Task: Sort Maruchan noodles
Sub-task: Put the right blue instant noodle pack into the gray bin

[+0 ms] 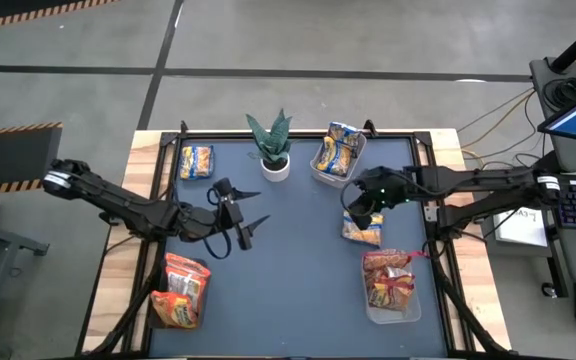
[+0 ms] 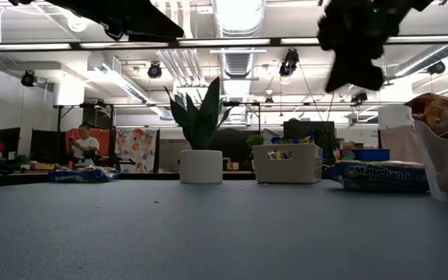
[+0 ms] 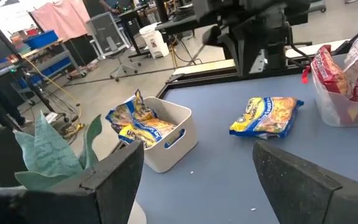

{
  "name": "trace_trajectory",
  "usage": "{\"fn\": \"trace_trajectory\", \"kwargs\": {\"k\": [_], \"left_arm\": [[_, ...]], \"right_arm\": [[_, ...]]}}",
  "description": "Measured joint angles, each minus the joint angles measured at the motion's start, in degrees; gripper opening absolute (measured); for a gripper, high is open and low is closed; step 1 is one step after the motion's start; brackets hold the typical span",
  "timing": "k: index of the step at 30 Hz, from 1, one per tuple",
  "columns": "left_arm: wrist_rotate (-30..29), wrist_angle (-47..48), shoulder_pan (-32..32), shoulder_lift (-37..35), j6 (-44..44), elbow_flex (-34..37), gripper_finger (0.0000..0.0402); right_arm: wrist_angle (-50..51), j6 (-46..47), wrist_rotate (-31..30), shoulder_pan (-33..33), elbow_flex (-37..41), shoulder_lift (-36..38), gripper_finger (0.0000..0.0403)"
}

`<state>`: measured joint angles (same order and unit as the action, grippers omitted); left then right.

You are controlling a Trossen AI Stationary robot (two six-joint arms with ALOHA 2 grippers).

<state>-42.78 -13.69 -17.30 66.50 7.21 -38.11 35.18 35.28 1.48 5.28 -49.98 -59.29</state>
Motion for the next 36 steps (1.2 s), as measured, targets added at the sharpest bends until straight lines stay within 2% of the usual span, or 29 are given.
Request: {"fn": "trace_trajectory", "kwargs": {"k": [4, 10, 16, 21, 25, 28, 32, 36], "left_arm": [[0.00, 0.04, 0.00, 1.31, -0.71, 0.00, 0.0284], [-0.02, 0.21, 0.00, 2.26, -0.62, -0.13, 0.0284], [-0.02, 0.20, -0.18, 2.32, -0.55, -1.09, 0.0284], [-0.02, 0.15, -0.55, 2.32, -0.49, -1.27, 0.0284], [-0.03, 0.09, -0.55, 2.43, -0.49, -1.27, 0.0284], [0.90, 0.25, -0.55, 2.49, -0.83, -1.27, 0.0284], [5.48, 0.38, -0.55, 3.26, -1.95, -1.27, 0.0284], [9.34, 0.15, -0.55, 5.13, -3.34, -1.46, 0.0284]], "right_arm": [[9.84, 5.34, -0.57, 0.00, 1.46, -1.21, 0.0008], [18.72, 10.90, -1.52, -0.39, 2.33, -9.63, 0.0008], [15.18, 10.44, -1.46, -0.37, 2.34, -20.36, 0.0008], [3.53, 5.83, -1.03, -0.92, -0.75, -24.73, 0.0008], [-4.10, -0.54, -1.03, -1.69, -5.80, -24.84, 0.0008], [-5.73, -3.37, -1.12, -2.46, -9.62, -24.05, 0.0008], [-5.81, -5.98, -1.48, -4.35, -12.69, -22.30, 0.0008], [-5.70, -6.14, -1.45, -6.75, -11.59, -20.14, 0.0008]]}}
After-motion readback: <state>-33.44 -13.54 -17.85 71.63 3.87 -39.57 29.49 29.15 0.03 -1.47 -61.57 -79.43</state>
